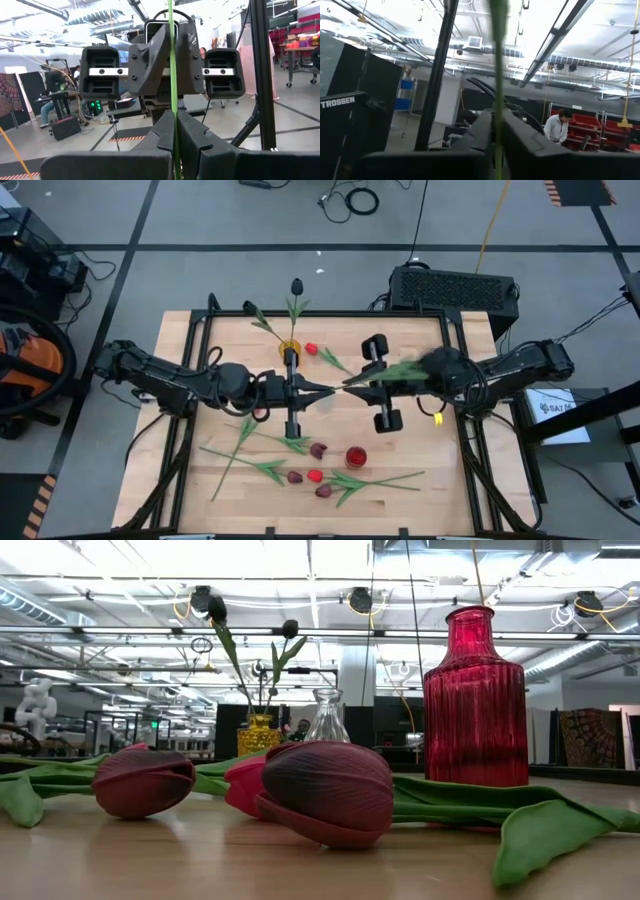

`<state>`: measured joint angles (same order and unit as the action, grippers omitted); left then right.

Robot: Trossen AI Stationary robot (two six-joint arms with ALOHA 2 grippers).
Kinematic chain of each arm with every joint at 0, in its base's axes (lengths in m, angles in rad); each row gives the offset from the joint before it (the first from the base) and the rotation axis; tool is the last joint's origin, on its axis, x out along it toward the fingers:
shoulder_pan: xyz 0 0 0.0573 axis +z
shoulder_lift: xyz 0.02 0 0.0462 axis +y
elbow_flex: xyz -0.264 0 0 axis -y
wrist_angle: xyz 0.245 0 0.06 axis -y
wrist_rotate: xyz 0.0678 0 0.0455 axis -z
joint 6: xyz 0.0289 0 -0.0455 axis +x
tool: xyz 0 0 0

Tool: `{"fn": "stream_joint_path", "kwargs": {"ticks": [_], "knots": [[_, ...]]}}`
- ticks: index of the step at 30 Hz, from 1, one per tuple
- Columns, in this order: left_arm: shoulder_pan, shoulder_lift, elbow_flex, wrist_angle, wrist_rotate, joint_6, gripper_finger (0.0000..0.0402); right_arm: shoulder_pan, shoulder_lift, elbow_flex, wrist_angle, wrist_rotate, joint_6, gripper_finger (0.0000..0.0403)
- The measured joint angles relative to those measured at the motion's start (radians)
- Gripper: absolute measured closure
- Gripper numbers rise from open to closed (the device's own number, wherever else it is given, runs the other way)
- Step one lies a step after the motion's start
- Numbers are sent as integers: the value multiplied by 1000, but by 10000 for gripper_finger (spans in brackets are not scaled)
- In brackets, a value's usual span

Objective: Sort flowers into vase by color
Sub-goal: Put the black tulip into the yellow vase

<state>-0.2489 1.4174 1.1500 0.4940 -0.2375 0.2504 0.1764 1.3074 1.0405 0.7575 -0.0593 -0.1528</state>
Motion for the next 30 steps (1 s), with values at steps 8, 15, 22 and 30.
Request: {"fn": "stream_joint_path", "kwargs": {"ticks": [8, 15, 22, 30], "knots": [[-7, -1, 1, -101, -12, -12, 357, 0, -2, 0, -72, 9, -8, 398], [-54, -65, 0, -374, -174, -90, 238, 0, -3, 0, -248, 12, 40, 400], [-127, -127, 1, -466, -258, -166, 182, 1, 2, 0, -418, 61, 150, 401], [-110, -114, 1, -392, -278, -157, 180, 12, 4, 0, -500, 155, 170, 402]]}}
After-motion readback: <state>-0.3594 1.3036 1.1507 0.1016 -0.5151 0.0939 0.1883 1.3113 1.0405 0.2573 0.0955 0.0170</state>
